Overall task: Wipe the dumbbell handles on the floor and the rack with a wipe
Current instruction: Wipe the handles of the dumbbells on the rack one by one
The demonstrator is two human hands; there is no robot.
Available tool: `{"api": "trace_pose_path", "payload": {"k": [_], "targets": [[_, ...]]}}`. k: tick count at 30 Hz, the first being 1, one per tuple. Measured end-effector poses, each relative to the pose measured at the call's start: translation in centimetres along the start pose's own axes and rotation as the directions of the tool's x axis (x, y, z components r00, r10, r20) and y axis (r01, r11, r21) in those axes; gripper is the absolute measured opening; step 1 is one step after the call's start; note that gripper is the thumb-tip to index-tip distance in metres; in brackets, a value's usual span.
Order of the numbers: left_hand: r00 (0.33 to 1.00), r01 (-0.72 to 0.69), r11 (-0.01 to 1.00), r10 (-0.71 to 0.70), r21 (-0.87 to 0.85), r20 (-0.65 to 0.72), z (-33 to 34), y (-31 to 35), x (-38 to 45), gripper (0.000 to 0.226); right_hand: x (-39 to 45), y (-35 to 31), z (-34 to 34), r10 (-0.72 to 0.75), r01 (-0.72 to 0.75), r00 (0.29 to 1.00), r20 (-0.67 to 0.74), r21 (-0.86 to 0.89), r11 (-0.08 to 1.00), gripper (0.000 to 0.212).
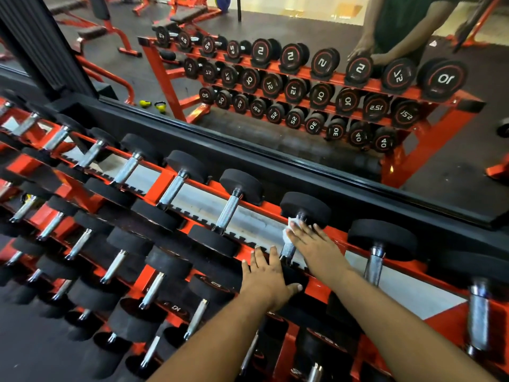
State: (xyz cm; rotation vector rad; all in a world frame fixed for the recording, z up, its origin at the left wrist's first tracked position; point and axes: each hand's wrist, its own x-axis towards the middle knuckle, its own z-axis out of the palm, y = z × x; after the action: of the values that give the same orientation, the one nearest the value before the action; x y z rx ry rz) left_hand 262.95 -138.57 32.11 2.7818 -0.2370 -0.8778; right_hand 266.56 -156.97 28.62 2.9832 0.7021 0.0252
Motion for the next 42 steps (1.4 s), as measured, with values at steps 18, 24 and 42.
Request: {"api": "trace_pose_path", "payload": {"k": [18, 24, 42], "targets": [[1.000, -0.003, 1.000, 0.003, -0.017, 0.004, 0.0, 0.0, -0.1, 0.112, -0.2, -0.3, -0.8, -0.292, 0.276, 0.953, 0.080, 0.168, 0.946, 0.057], [1.000, 0.001, 1.000, -0.001, 0.004, 0.014, -0.2, 0.1, -0.1, 0.112, -1.9, 0.6, -1.4, 0.107, -0.091, 0.994, -0.010, 0.449, 0.889, 0.051], [1.000, 0.006, 1.000, -0.006, 0.008, 0.014, -0.4, 0.2, -0.4, 0.111, 4.1, -2.9, -0.2, 0.322, -0.420, 0.623, 0.713, 0.651, -0.632, 0.036]]}}
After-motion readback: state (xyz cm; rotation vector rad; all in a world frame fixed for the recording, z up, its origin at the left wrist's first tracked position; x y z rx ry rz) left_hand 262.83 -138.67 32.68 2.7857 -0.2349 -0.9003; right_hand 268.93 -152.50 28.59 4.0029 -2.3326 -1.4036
